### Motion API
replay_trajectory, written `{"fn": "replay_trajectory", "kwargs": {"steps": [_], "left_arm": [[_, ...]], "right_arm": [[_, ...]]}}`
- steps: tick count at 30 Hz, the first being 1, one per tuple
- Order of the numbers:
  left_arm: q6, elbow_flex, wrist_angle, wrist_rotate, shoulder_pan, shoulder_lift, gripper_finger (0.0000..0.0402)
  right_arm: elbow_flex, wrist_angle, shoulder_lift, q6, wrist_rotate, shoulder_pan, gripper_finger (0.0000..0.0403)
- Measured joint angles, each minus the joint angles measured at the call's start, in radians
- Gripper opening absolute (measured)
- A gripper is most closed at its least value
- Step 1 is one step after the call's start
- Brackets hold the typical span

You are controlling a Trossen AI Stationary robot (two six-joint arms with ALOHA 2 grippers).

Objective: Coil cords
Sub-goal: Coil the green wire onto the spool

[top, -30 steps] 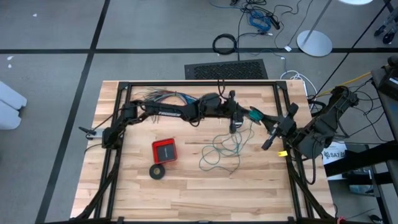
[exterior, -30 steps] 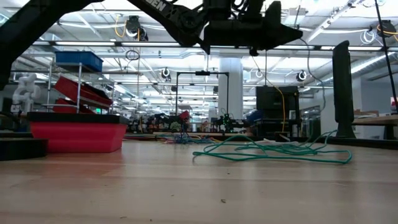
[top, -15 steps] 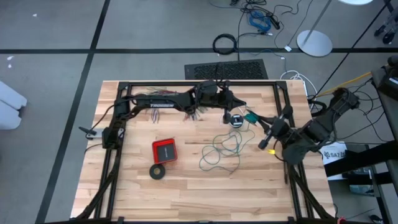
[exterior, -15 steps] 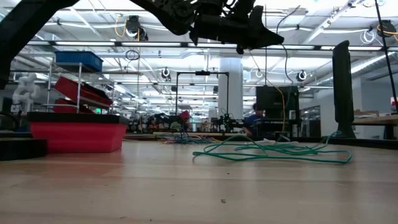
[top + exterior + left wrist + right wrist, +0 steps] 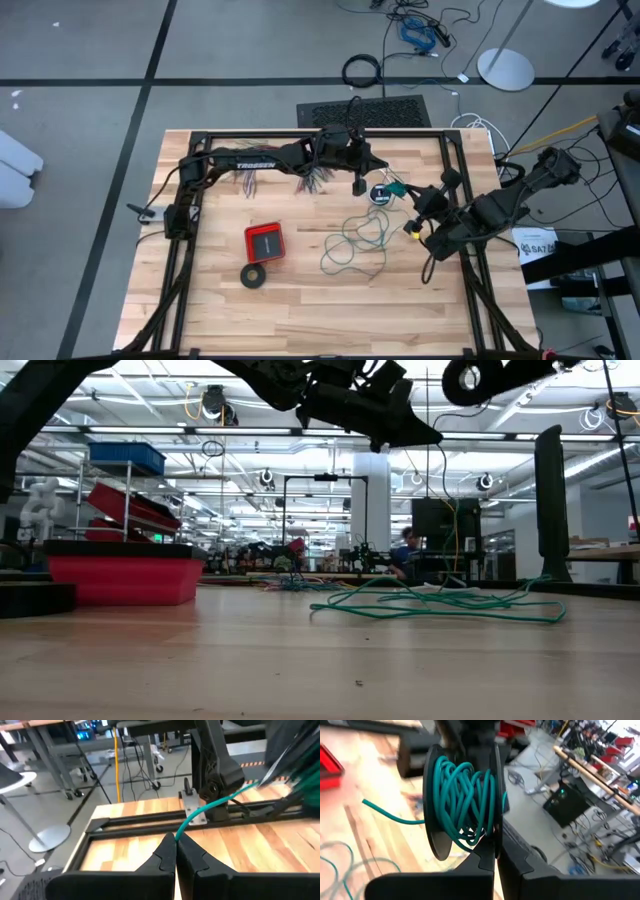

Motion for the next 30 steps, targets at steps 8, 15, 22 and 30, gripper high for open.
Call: {"fn": "replay_trajectory", "kwargs": {"steps": [8,15,22,30], "left_arm": [[0.018,0.000,-0.095,-0.014,0.005,-0.031,0.0000],[0.018,0.000,-0.176,-0.022,0.004,-0.032,0.0000],[0.018,0.003,-0.229,-0.025,0.001,-0.032,0.0000],[0.017,0.005,-0.237,-0.024,-0.001,-0.032,0.0000]], "right_arm": [[0.000,-0.082,0.051,0.032,-0.049,-0.065,0.0000],[0.000,-0.106,0.099,-0.006,-0.085,-0.129,0.0000],[0.000,-0.140,0.153,-0.025,-0.124,-0.167,0.0000],[0.000,-0.175,0.219,-0.026,-0.130,-0.209,0.0000]]}}
